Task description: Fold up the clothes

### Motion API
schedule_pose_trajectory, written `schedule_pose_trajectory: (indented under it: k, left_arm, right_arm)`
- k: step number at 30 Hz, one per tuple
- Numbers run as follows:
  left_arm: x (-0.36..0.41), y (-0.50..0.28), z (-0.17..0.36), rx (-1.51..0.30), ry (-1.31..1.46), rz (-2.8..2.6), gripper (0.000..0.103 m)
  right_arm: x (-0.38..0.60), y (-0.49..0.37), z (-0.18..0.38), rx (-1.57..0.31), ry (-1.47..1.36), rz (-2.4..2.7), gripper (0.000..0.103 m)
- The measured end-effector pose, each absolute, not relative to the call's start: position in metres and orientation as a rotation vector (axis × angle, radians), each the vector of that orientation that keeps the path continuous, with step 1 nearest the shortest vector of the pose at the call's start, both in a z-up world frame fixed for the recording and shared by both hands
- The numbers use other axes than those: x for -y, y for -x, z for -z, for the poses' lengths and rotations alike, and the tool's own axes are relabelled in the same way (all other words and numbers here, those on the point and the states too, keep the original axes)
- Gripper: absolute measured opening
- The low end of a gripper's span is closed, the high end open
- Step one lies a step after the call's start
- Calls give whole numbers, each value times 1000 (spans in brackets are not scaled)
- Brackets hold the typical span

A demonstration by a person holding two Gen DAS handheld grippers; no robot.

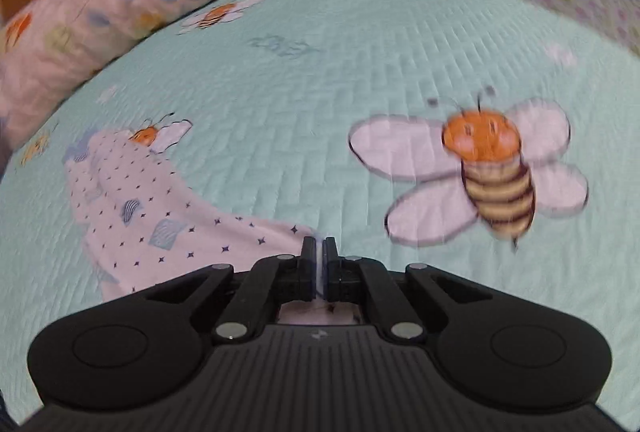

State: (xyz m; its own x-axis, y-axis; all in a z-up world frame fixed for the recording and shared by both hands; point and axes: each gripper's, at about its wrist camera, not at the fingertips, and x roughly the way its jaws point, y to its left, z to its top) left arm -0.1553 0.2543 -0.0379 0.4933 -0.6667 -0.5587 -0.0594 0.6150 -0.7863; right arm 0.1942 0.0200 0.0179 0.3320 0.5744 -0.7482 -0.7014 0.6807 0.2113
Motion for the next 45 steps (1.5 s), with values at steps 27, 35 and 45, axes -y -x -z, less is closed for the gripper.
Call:
schedule_pose_trajectory:
  k: [27,35,45]
  left_arm:
    - [-254,155,30,-941,886,433,21]
    - [-255,156,31,-944,905,397,17]
    - [-256,159,35,-948,934,341,13]
  right_arm:
    - [-34,-183,3,-948,-583,-745,19]
    - [-49,-166,3,-970,-389,-759,13]
    - [39,-57,1,-865,-641,-740,33]
